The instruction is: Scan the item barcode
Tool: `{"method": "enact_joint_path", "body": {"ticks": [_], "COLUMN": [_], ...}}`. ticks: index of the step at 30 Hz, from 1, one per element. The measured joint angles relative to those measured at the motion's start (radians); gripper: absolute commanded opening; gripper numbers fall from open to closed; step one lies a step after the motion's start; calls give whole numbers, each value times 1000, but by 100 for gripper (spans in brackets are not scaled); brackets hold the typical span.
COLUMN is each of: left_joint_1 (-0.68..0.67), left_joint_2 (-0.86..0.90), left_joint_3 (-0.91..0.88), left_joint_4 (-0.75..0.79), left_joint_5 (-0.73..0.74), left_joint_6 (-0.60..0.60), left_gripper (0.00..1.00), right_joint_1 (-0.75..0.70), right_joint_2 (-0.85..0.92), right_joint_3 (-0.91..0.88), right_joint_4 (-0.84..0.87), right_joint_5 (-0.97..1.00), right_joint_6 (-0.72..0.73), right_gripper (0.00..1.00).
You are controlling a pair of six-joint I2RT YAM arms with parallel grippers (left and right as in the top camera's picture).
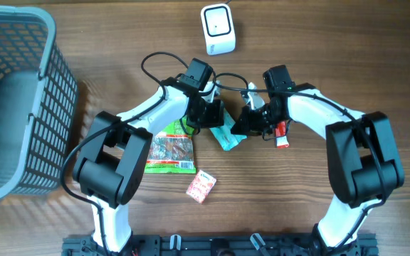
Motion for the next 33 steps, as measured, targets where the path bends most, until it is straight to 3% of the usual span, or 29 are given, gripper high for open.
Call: {"method": "enact_joint_path", "body": {"ticks": [7, 13, 18, 21, 25, 33], "left_joint_1": [-1, 0, 0, 0, 0, 0], "left_joint_2": [0, 0, 0, 0, 0, 0], "left_joint_3": [-2, -3, -4, -4, -4, -4], "left_joint_4": [0, 0, 0, 0, 0, 0], "left_joint_5": [2, 2, 2, 2, 2, 2], "left_joint_6": [24, 27, 27, 27, 27, 27], "left_gripper": [4, 4, 4, 4, 4, 4], "right_joint_1": [-6, -19, -19, -4, 45, 55], "right_joint_2": [-46, -139, -139, -139, -139, -139], "right_joint_3": [7, 10, -125, -248, -299, -301], "right_joint_4": [-75, -158, 22, 240, 409, 469], "right_joint_5": [49, -84, -169, -187, -193, -142], "right_joint_6": [1, -55, -58, 8, 95, 208], "right_gripper": [4, 4, 4, 4, 4, 4]}}
